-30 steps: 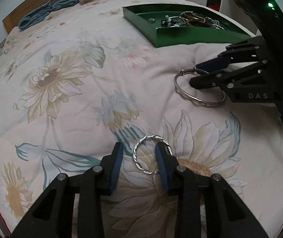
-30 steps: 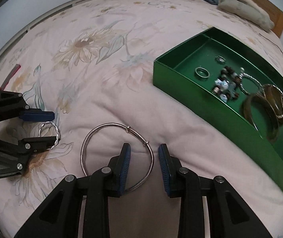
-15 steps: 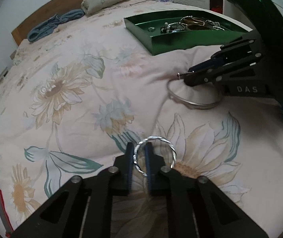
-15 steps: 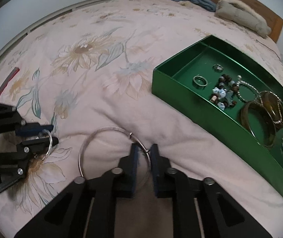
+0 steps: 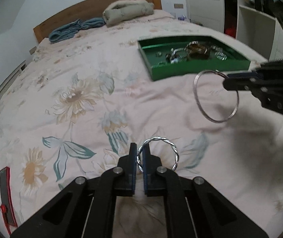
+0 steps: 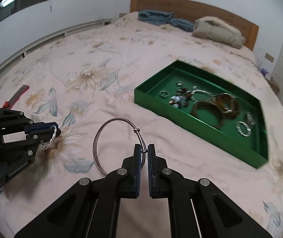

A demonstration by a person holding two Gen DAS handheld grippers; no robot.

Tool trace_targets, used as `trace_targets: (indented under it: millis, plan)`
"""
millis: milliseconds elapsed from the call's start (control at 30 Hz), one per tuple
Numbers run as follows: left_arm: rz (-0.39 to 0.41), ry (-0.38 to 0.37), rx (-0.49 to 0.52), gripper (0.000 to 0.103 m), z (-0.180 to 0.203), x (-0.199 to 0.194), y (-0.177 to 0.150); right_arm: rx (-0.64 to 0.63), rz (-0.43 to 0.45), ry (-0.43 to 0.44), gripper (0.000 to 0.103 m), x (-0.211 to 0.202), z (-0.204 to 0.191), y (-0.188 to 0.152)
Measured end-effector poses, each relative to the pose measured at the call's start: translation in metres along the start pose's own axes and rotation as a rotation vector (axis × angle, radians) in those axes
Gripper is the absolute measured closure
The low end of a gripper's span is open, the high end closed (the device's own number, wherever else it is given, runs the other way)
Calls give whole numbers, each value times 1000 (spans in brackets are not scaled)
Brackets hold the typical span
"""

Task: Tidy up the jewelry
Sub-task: 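Lift the twisted ring and silver bangle and carry both over the green tray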

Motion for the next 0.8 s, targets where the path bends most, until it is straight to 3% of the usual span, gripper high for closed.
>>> trace_targets:
  millis: [367, 800]
  plan:
    - [85, -4, 4, 98, 48, -64, 5, 82, 52, -67, 97, -81, 44, -38]
    - [133, -6, 41, 98, 106, -114, 1, 175, 111, -156, 97, -168, 98, -87]
Point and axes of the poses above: each gripper's, at about its wrist camera, not at the fingertips, and x roughly the way its jaws point, z to its right, y to its top, the point moved 6 cm from there along x, roughly the way its jaws point, and after that the axes turned 11 degrees about -y, right-handed, at the moved point
